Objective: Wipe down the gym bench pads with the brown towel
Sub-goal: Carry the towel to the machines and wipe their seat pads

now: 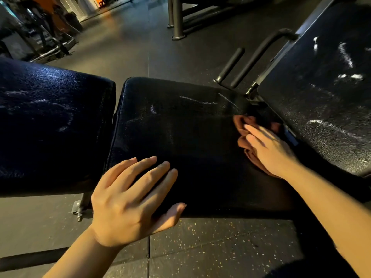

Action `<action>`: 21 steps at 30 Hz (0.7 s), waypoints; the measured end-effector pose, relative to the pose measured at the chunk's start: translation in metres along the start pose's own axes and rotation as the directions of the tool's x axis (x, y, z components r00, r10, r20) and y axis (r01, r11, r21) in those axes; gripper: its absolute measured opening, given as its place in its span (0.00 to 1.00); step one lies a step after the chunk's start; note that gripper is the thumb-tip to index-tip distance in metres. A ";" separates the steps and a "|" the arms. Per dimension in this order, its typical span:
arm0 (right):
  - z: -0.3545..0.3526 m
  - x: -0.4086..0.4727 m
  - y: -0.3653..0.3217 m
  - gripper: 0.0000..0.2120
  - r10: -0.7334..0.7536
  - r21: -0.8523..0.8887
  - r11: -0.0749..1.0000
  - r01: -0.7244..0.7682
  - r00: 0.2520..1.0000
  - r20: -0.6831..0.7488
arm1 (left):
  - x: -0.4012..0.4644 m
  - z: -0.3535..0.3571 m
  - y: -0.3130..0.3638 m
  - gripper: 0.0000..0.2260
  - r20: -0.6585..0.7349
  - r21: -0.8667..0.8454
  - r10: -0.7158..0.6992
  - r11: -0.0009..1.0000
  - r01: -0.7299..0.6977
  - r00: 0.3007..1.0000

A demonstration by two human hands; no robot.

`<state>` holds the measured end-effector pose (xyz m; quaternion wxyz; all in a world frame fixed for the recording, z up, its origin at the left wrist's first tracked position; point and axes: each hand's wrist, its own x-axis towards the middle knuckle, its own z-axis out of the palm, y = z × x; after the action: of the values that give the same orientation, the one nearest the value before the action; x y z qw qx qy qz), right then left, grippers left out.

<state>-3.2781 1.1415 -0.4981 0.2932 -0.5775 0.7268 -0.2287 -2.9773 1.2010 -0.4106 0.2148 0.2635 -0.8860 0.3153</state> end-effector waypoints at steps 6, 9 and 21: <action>0.009 -0.034 -0.036 0.24 0.124 -0.083 0.990 -0.118 0.990 0.065 | 0.001 0.003 0.002 0.19 -0.041 0.012 -0.027 1.000 0.027 0.999; 0.015 -0.065 -0.065 0.23 -0.097 -0.079 0.991 0.105 0.990 0.105 | 0.001 0.002 0.001 0.18 -0.031 0.007 -0.022 1.000 0.022 0.999; 0.025 -0.101 -0.109 0.22 -0.364 -0.063 0.924 0.378 0.917 0.163 | -0.003 -0.022 -0.010 0.20 0.236 -0.005 0.047 0.999 -0.048 0.971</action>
<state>-3.1674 1.2149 -0.4268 0.2705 -0.7332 0.5901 -0.2026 -2.9641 1.2103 -0.3922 0.1003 0.2779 -0.9112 0.2870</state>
